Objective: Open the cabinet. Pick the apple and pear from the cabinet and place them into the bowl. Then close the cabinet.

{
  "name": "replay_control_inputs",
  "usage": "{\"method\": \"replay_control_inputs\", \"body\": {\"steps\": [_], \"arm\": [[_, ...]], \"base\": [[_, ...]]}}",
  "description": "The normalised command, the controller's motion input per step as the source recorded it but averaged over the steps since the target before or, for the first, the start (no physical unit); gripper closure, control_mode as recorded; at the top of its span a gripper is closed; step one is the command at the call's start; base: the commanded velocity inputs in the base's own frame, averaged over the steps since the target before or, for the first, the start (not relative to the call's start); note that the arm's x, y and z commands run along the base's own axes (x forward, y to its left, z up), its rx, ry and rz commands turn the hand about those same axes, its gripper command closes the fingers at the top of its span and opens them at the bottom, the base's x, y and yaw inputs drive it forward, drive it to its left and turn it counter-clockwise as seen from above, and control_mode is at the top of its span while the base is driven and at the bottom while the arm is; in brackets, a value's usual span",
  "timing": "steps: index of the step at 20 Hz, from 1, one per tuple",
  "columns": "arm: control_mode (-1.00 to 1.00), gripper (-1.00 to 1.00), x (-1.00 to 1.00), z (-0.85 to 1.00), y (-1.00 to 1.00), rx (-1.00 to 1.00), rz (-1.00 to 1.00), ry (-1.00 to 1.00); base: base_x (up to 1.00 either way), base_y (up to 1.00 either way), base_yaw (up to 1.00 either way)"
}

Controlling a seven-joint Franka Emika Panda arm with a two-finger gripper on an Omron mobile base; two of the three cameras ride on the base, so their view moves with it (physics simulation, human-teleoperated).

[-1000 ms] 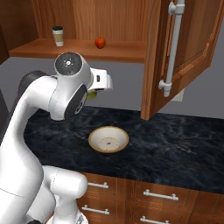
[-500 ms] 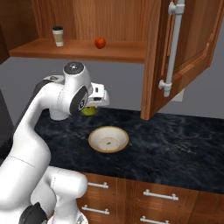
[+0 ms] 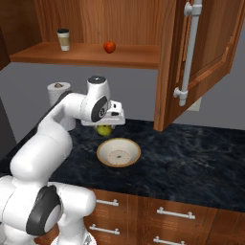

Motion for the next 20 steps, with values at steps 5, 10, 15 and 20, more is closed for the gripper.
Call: {"method": "replay_control_inputs", "body": {"steps": [5, 10, 15, 20], "arm": [[-1.0, 1.0, 0.1, -0.8, -0.35, 0.02, 0.0, 0.0], [-1.0, 1.0, 0.1, -0.46, -0.13, 0.01, 0.0, -0.06], [-1.0, 1.0, 0.37, -0.38, -0.12, 0.0, 0.0, -0.01], [-1.0, 1.0, 0.46, -0.42, -0.23, 0.0, 0.01, 0.0]], "base": [[0.0, 0.0, 0.0], [0.0, 0.0, 0.0], [0.0, 0.0, 0.0], [0.0, 0.0, 0.0]]}}
